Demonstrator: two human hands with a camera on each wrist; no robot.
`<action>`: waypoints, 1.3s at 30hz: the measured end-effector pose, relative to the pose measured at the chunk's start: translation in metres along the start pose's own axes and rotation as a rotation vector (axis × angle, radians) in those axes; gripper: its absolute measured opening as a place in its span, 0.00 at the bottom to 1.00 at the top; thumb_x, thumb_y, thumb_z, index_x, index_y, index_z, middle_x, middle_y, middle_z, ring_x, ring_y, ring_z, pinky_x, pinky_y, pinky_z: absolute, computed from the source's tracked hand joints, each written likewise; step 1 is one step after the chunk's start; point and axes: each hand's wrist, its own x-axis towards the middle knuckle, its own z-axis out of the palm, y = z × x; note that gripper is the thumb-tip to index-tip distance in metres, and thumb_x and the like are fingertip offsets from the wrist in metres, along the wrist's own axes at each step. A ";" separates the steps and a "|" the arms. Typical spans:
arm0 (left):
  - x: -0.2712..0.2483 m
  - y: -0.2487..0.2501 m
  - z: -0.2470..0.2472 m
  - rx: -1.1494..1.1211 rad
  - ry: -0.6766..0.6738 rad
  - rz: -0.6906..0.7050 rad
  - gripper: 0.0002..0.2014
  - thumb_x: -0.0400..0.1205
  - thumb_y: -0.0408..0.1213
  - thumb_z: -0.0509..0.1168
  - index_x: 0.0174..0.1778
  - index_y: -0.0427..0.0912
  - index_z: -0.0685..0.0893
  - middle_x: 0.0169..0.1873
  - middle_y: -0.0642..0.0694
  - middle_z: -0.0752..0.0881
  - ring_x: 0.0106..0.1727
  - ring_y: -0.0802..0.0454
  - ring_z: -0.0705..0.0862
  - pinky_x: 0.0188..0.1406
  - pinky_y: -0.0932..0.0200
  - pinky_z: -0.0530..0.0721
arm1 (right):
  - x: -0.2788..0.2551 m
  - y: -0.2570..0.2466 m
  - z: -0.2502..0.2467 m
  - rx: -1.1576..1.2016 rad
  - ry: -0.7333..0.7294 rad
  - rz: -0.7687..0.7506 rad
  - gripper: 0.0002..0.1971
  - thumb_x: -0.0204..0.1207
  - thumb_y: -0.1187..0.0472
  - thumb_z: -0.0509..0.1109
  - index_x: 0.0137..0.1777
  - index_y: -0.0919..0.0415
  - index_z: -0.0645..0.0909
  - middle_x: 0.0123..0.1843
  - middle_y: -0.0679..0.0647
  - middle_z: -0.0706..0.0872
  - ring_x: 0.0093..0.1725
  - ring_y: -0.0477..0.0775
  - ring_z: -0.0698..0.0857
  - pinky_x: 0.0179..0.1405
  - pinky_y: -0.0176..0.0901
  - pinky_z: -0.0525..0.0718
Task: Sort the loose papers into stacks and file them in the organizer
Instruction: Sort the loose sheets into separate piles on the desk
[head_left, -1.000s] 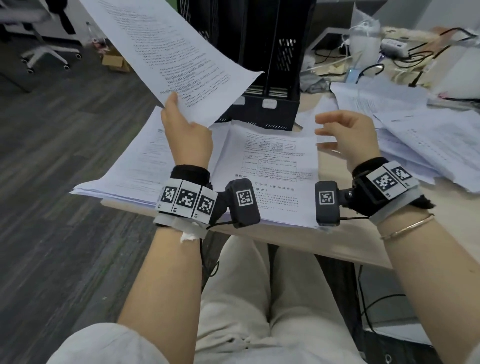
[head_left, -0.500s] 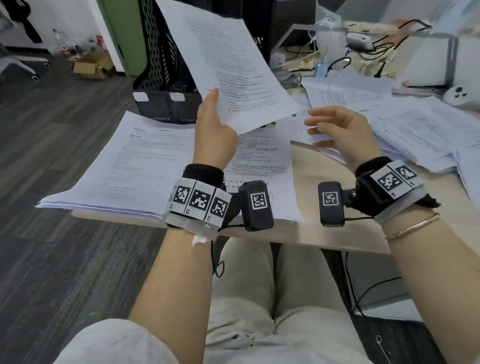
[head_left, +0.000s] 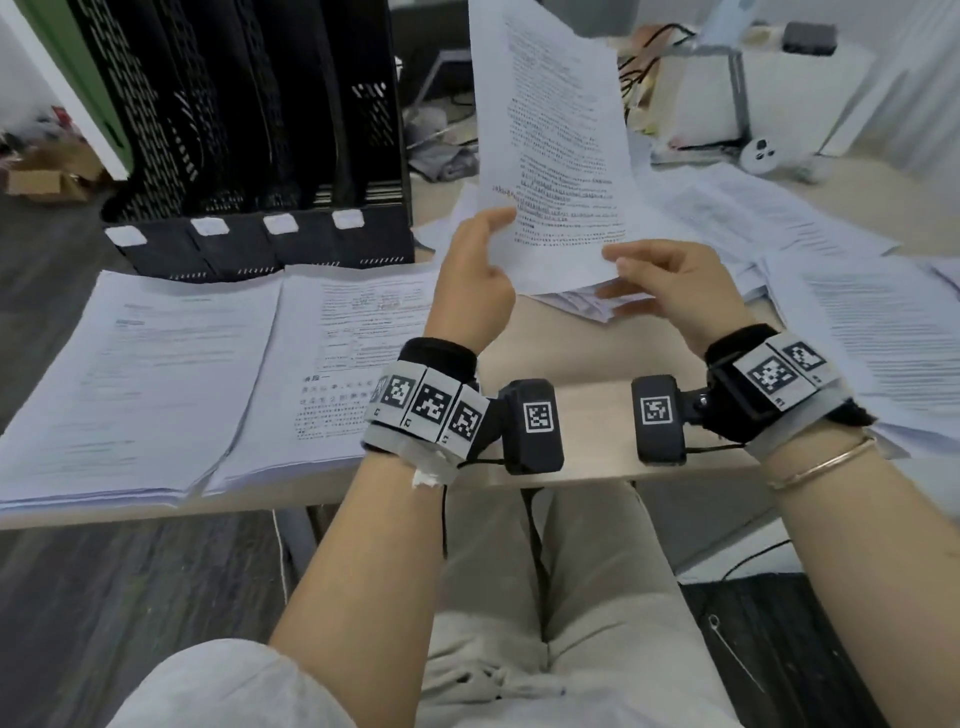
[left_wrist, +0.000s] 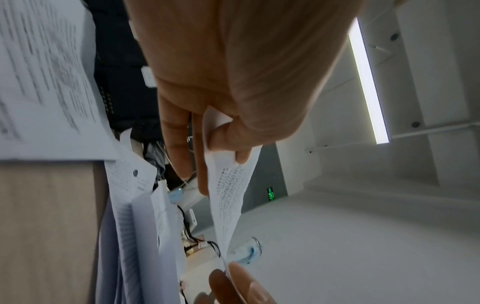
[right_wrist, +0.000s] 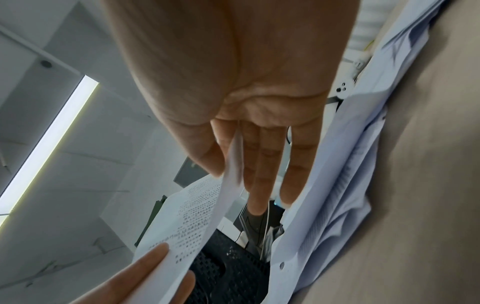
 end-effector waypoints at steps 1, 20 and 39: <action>0.002 0.002 0.008 0.008 -0.014 0.000 0.30 0.75 0.15 0.50 0.72 0.39 0.72 0.71 0.45 0.73 0.74 0.54 0.68 0.68 0.78 0.60 | -0.001 0.003 -0.007 -0.010 0.039 0.003 0.11 0.79 0.71 0.64 0.55 0.61 0.85 0.51 0.58 0.87 0.43 0.52 0.89 0.46 0.45 0.90; 0.020 0.068 0.170 -0.102 -0.235 -0.022 0.17 0.82 0.26 0.57 0.65 0.39 0.79 0.65 0.46 0.80 0.67 0.48 0.78 0.68 0.58 0.74 | -0.061 0.012 -0.163 0.083 0.646 0.003 0.18 0.74 0.78 0.59 0.41 0.57 0.86 0.51 0.64 0.86 0.38 0.53 0.90 0.37 0.41 0.88; -0.003 0.120 0.263 -0.126 -0.451 -0.007 0.27 0.81 0.33 0.64 0.77 0.40 0.66 0.73 0.42 0.70 0.67 0.41 0.78 0.66 0.42 0.79 | -0.104 0.030 -0.241 0.084 0.795 -0.002 0.13 0.75 0.76 0.65 0.53 0.61 0.84 0.60 0.55 0.82 0.37 0.48 0.86 0.36 0.37 0.87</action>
